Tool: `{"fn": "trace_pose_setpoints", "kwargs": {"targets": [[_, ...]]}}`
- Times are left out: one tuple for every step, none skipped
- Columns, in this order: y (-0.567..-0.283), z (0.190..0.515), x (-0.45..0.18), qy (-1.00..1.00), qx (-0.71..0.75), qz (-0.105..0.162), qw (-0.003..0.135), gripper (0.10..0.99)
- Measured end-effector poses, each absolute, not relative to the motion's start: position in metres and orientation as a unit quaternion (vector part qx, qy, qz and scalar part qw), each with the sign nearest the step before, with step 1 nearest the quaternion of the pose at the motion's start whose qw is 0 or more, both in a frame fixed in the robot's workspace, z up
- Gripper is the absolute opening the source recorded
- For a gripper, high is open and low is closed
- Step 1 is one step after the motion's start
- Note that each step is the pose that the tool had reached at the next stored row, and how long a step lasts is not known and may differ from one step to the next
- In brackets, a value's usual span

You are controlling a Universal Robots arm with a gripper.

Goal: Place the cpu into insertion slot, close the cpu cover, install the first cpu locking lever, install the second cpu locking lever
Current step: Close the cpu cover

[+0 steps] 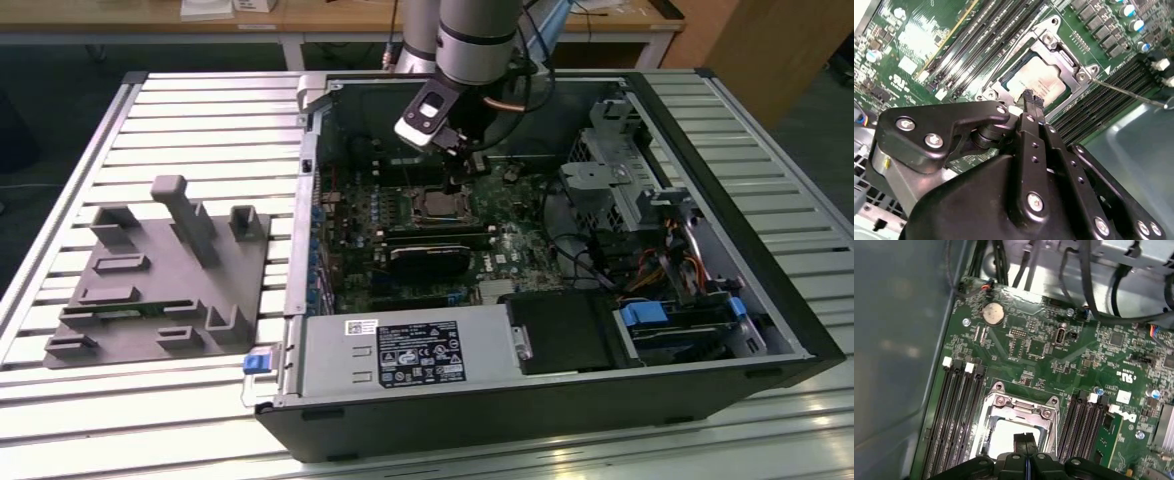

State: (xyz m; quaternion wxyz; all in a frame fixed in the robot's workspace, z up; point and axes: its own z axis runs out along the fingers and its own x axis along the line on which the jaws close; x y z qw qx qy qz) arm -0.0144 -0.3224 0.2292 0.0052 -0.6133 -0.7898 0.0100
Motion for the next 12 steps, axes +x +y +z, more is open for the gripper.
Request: {"fn": "trace_pose_setpoints", "kwargs": {"targets": [[-0.3224,0.2293,-0.0144,-0.794,-0.608,0.01,0.005,0.106],[-0.3224,0.2293,-0.0144,-0.797,-0.603,0.01,0.005,0.106],[-0.3223,0.2293,-0.0144,-0.802,-0.598,0.01,0.005,0.106],[-0.3224,0.2293,-0.0144,-0.805,-0.593,0.01,0.005,0.106],[-0.3224,0.2293,-0.0144,-0.809,-0.587,0.01,0.005,0.106],[-0.3224,0.2293,-0.0144,-0.814,-0.581,0.01,0.005,0.106],[-0.3223,0.2292,-0.0144,-0.818,-0.575,0.01,0.005,0.106],[-0.3223,0.2292,-0.0144,-0.822,-0.569,0.01,0.005,0.106],[-0.3223,0.2292,-0.0144,-0.827,-0.563,0.01,0.005,0.106],[-0.3223,0.2292,-0.0144,-0.831,-0.556,0.01,0.004,0.106],[-0.3224,0.2292,-0.0144,-0.836,-0.548,0.01,0.004,0.106],[-0.3223,0.2292,-0.0144,-0.845,-0.535,0.01,0.004,0.106]]}}
